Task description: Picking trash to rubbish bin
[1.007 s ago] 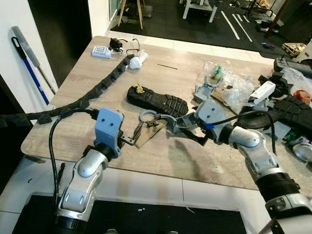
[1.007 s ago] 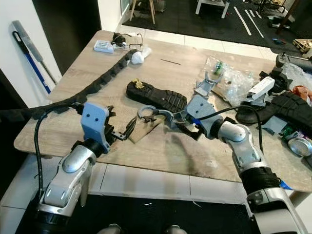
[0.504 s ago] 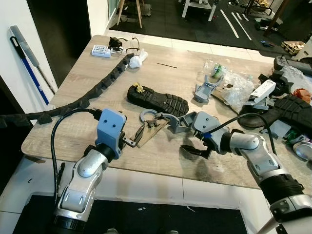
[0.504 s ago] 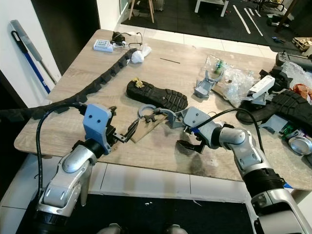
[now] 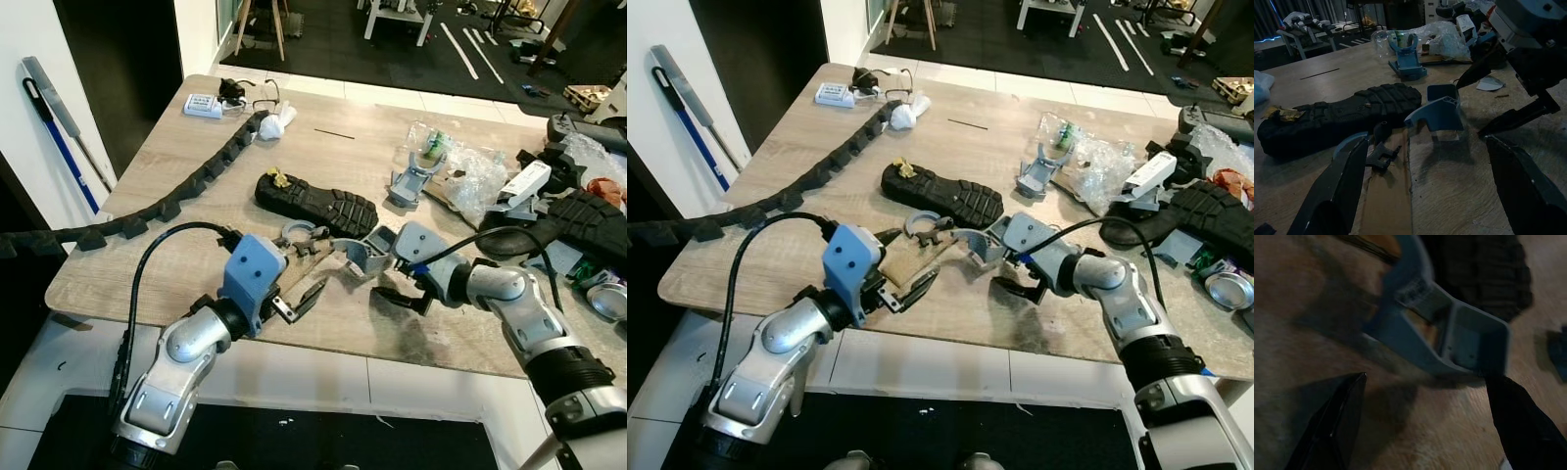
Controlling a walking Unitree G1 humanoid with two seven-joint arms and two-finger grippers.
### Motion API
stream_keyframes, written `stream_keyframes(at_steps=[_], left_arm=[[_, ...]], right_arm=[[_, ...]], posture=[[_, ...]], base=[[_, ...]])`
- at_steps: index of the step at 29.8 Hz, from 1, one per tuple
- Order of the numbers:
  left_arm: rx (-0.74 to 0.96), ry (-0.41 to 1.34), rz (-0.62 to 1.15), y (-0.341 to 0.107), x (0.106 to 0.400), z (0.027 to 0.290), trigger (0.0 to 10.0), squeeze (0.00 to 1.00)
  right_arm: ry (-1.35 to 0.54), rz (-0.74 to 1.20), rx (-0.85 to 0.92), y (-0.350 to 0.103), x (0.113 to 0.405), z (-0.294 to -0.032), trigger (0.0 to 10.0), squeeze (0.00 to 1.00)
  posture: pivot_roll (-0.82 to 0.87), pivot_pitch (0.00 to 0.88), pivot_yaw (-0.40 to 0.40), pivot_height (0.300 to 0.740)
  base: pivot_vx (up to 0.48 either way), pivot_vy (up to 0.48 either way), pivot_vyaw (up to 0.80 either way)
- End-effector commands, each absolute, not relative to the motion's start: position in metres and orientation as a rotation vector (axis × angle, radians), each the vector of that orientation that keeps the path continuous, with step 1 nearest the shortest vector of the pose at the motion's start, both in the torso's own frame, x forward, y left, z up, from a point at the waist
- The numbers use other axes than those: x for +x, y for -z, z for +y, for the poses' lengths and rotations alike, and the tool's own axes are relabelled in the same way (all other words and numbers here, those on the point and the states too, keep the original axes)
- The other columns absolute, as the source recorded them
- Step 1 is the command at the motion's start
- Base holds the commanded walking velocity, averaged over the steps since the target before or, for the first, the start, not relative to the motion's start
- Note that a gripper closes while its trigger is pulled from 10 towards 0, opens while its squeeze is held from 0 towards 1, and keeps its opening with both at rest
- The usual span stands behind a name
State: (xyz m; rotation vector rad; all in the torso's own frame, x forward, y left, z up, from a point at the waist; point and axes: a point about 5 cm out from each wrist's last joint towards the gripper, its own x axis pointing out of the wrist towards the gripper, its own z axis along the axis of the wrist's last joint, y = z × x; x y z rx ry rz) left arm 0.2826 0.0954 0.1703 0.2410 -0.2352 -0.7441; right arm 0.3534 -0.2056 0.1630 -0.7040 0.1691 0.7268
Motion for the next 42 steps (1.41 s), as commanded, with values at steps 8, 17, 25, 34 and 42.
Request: stream_keyframes(at_steps=[8,17,25,34,42], left_arm=[[0.279,0.787,-0.247,-0.171,0.278,0.093,10.0,0.0],[0.295,0.785,-0.252,-0.172,0.279,0.093,10.0,0.0],[0.3,0.781,-0.252,-0.172,0.277,0.095,10.0,0.0],[0.303,0.789,-0.245,-0.172,0.274,0.096,10.0,0.0],[0.301,0.795,-0.237,-0.171,0.271,0.095,10.0,0.0]], right_arm=[[-0.688,0.202,-0.468,-0.143,0.353,-0.213,10.0,0.0],[-0.75,0.187,-0.439,-0.141,0.355,-0.206,10.0,0.0],[-0.783,0.133,-0.438,-0.16,0.36,-0.199,10.0,0.0],[-0.77,-0.03,-0.432,-0.188,0.367,-0.189,10.0,0.0],[-0.772,-0.023,-0.481,-0.196,0.373,-0.189,10.0,0.0]], posture=[[-0.02,0.123,-0.067,0.74],[-0.01,0.125,-0.067,0.74],[-0.01,0.138,-0.07,0.74],[0.0,0.162,-0.06,0.74],[0.0,0.186,-0.063,0.74]], base=[[0.0,0.0,0.0],[0.0,0.0,0.0],[0.0,0.0,0.0],[0.0,0.0,0.0],[0.0,0.0,0.0]])
